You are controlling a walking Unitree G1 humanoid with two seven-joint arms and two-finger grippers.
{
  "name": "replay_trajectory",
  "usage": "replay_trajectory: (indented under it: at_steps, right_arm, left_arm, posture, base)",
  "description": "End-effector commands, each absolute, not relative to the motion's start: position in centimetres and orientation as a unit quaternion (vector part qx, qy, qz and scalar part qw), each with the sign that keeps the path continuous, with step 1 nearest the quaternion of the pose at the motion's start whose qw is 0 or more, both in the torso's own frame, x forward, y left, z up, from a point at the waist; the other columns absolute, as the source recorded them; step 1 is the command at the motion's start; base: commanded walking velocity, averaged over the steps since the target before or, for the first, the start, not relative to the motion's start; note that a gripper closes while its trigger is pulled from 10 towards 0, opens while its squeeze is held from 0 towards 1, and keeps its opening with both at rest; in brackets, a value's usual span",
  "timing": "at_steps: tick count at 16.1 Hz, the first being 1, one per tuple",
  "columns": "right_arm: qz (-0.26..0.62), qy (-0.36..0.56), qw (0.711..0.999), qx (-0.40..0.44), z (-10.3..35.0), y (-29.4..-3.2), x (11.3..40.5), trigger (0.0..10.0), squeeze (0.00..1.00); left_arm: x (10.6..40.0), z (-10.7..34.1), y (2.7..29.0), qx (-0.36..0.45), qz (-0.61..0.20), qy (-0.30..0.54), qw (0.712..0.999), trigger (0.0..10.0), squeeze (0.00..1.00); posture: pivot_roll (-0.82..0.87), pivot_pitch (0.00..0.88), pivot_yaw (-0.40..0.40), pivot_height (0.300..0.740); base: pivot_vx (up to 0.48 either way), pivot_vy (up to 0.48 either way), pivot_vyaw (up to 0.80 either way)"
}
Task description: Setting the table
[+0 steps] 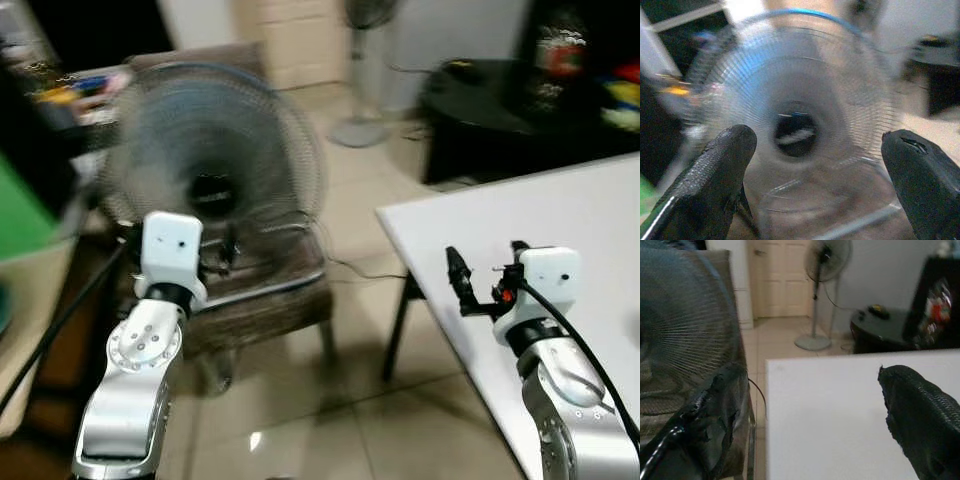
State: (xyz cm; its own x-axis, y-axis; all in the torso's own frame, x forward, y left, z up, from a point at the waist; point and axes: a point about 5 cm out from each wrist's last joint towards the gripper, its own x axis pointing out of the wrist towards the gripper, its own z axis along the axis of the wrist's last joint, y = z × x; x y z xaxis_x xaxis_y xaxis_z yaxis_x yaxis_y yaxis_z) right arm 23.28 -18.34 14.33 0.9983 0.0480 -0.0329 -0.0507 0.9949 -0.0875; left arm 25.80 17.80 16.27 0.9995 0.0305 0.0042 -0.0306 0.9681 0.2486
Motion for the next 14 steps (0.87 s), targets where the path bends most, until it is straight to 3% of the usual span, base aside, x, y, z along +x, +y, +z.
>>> replay_trajectory:
  at_steps: [1,6,11,12,14]
  right_arm:
    - [0.024,0.006,0.998,-0.050,14.2,-18.0,23.4,10.0,1.00]
    - [0.043,0.016,0.998,-0.041,14.0,-17.2,23.3,10.0,1.00]
    - [-0.007,0.046,0.999,-0.025,13.1,-18.2,23.4,10.0,1.00]
    - [-0.006,0.052,0.998,-0.017,12.9,-18.0,23.6,10.0,0.00]
    - [0.005,0.047,0.999,-0.008,13.1,-17.5,23.7,10.0,0.00]
  left_arm:
    - [25.8,15.9,18.6,0.138,0.036,0.010,0.990,10.0,0.00]
    - [25.7,15.6,18.7,0.121,0.032,0.011,0.992,10.0,0.00]
    - [25.8,15.5,17.4,0.130,-0.035,0.014,0.991,10.0,0.00]
    - [25.7,15.5,17.4,0.134,-0.041,0.014,0.990,10.0,0.00]
    - [25.7,15.5,17.4,0.138,-0.044,0.016,0.989,10.0,0.00]
  posture:
    - [0.10,0.000,0.066,0.740]
    - [0.08,0.000,0.059,0.740]
    - [0.09,0.000,0.070,0.740]
    - [0.10,0.000,0.062,0.740]
    - [0.10,0.000,0.063,0.740]
  base:
    - [0.000,0.000,0.80]
    - [0.000,0.000,0.70]
    - [0.000,0.000,0.00]
    - [0.000,0.000,0.00]
    - [0.000,0.154,0.00]
